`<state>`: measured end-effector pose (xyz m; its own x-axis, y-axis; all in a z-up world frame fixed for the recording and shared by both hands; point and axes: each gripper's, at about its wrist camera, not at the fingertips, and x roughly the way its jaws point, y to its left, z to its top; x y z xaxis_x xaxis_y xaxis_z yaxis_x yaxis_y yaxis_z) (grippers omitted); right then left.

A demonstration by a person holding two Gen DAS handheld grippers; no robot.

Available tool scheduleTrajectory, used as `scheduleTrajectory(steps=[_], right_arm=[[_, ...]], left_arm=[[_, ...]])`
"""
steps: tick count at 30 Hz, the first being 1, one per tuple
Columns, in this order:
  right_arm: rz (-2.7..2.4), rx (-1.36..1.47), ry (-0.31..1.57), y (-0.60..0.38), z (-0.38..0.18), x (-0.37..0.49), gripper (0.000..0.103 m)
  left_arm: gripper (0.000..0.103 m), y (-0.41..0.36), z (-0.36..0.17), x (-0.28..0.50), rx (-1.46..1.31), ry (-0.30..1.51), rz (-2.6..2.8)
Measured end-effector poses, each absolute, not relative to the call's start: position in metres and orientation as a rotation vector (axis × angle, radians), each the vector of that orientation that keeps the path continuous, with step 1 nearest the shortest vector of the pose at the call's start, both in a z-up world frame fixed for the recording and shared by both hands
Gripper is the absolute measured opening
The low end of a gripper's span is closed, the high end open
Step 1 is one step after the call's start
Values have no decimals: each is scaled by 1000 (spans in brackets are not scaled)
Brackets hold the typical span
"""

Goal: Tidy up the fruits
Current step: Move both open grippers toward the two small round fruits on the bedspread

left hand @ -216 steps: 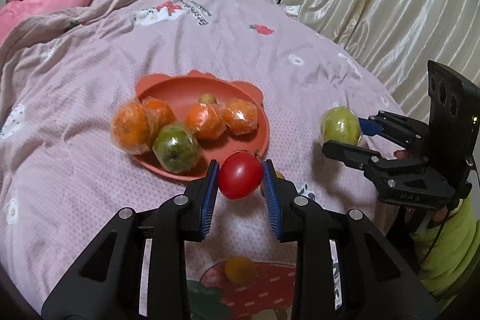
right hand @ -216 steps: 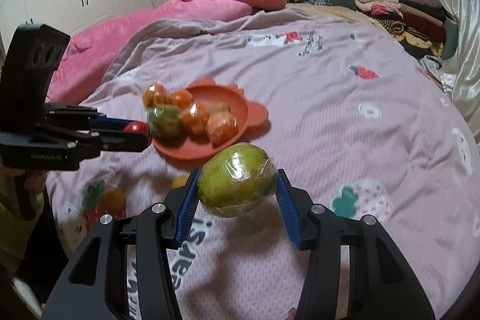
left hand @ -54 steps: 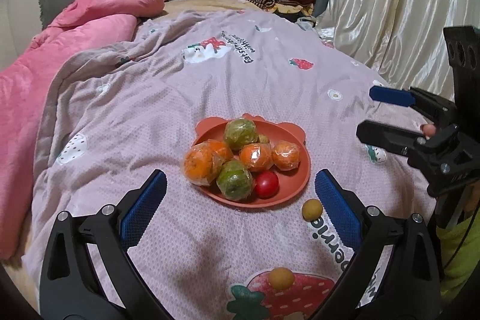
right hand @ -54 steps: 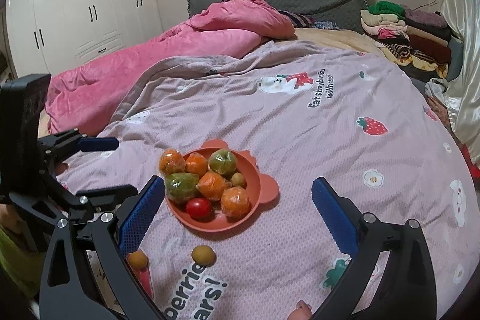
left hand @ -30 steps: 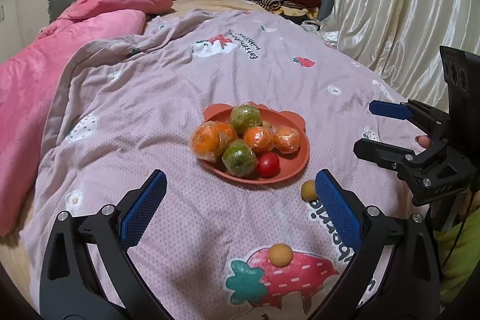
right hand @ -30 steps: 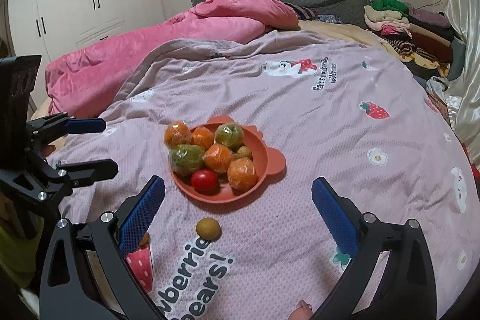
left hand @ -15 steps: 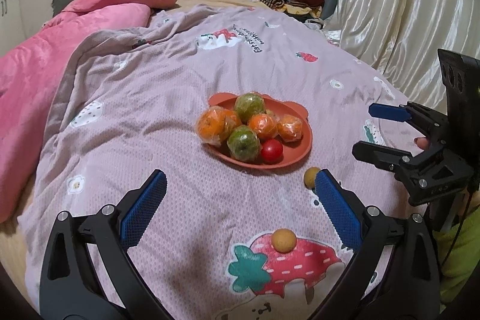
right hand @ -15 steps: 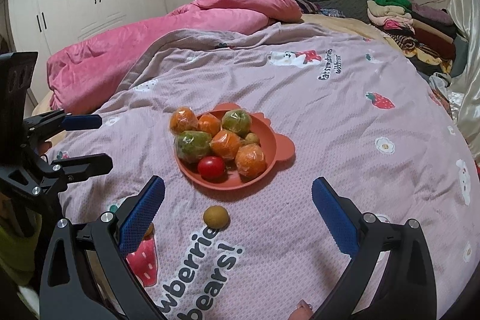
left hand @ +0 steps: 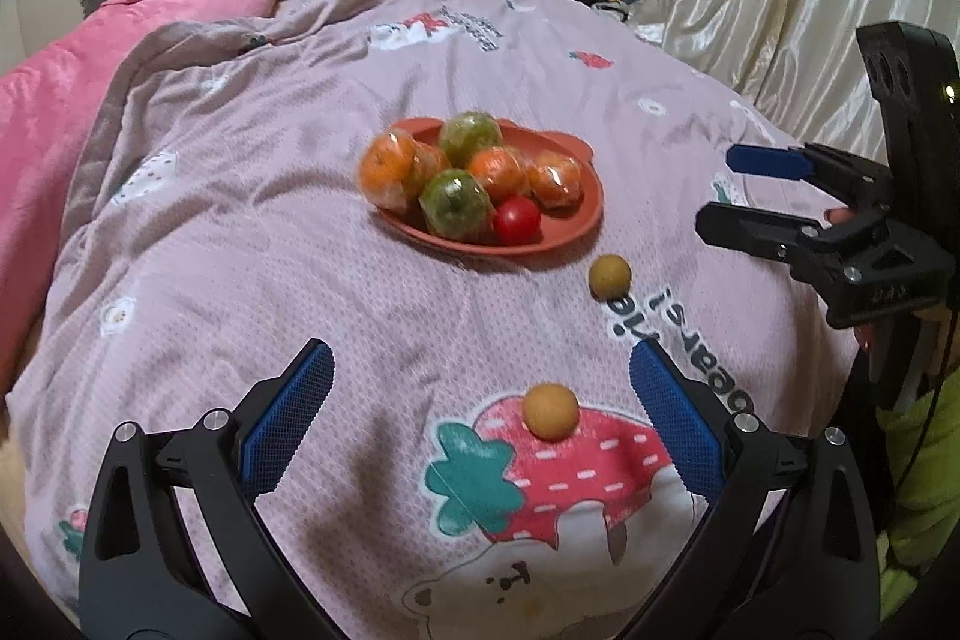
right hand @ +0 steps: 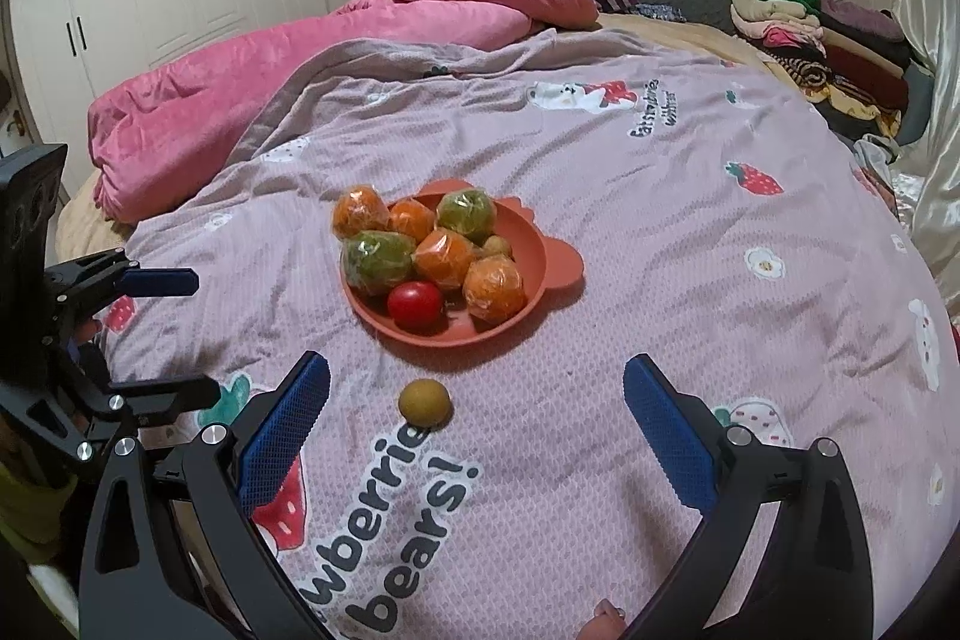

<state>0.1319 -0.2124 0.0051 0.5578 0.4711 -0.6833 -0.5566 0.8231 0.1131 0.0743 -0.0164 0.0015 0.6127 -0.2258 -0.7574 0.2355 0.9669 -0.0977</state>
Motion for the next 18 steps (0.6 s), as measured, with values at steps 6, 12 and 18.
scheduleTrajectory(steps=[6, 12, 18], right_arm=[[607, -136, 794, -212, -5, 131, 98], [609, -137, 813, -214, -12, 130, 98], [623, -127, 828, -213, -19, 132, 98]], left_arm=[[93, -26, -8, 72, 42, 897, -291], [68, -35, -21, 71, 52, 939, -341], [48, -39, -30, 73, 56, 963, -363]])
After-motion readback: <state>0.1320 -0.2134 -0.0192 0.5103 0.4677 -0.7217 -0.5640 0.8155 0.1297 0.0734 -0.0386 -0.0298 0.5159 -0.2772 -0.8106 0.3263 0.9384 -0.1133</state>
